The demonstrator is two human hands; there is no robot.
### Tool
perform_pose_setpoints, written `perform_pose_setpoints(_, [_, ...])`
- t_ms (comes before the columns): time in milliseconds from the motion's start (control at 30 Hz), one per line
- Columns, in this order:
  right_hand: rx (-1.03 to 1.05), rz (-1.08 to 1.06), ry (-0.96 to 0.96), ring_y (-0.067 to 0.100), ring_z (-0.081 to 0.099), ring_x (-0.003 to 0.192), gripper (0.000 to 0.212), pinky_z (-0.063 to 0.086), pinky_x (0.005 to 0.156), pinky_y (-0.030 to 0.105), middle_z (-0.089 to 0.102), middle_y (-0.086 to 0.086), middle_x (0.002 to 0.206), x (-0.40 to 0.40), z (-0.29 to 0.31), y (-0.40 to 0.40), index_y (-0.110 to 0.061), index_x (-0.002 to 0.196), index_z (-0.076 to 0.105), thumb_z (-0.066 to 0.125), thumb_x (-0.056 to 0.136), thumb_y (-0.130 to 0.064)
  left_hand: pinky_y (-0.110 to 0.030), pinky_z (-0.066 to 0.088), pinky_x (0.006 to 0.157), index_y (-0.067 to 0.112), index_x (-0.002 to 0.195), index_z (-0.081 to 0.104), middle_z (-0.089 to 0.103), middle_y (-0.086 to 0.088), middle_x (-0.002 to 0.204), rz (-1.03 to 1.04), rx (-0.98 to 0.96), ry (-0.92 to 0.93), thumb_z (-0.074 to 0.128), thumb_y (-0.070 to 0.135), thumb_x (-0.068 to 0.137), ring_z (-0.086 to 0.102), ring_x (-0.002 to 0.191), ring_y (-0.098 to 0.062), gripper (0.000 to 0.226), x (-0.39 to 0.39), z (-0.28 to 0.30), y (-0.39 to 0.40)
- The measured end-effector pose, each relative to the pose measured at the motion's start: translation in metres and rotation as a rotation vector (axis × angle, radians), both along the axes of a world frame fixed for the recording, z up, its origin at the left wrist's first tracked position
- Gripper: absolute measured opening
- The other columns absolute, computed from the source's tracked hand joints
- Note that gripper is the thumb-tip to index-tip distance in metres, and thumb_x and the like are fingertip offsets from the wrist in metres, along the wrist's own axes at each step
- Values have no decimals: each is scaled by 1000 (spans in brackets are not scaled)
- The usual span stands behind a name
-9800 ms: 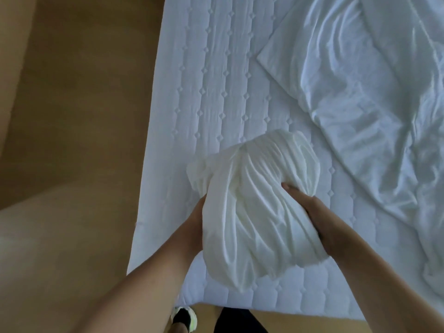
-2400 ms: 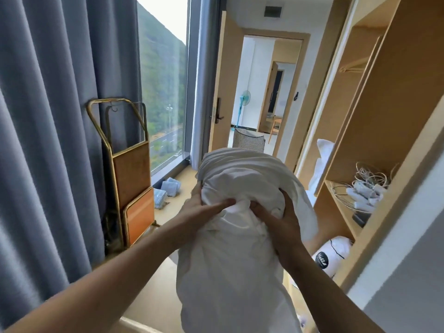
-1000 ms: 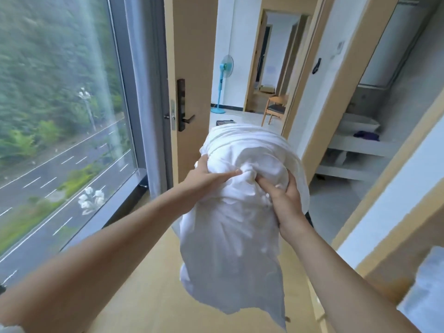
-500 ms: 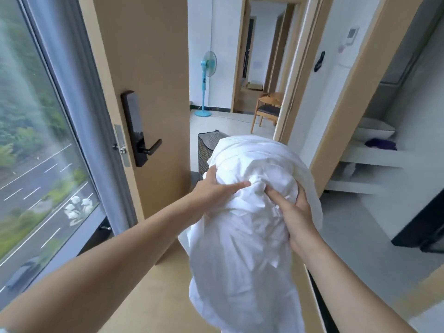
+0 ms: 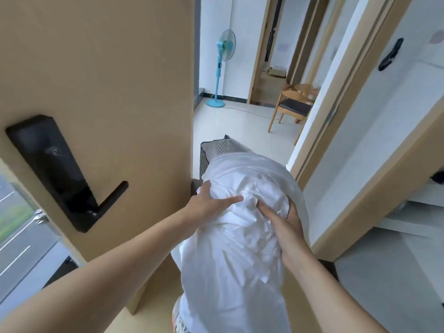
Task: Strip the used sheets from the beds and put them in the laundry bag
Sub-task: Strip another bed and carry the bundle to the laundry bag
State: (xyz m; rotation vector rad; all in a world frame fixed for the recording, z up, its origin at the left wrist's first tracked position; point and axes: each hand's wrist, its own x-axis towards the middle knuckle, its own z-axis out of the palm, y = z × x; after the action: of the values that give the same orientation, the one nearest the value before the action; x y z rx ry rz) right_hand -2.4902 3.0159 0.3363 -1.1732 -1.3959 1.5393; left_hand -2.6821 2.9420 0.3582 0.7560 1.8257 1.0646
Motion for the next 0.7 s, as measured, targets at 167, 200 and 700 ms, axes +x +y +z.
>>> perform_pose_setpoints(167, [-36,-134,-56,14,70,111,64,57,99,47,71,-22,118,-47,-6,121,-66,111,57,93,58,-60,-40,42,114,42,159,13,45,6,152,-75,8,-23,74,92,32,50,137,-24,150,-53,-25,146])
perform_pose_setpoints(200, [-46,-156,-81,16,69,112,70,57,99,49,70,-20,121,-54,-2,144,-65,115,57,93,55,-63,-42,45,112,41,159,13,46,6,151,-100,1,-26,72,92,32,52,135,-25,149,-62,-29,175])
perform_pose_setpoints(700, [122,-220,-126,15,65,115,81,55,102,51,68,-20,123,-185,6,482,-52,131,57,89,59,-66,-45,50,107,43,153,31,56,9,140,-157,122,-64,83,85,41,58,126,-21,130,-194,-15,516])
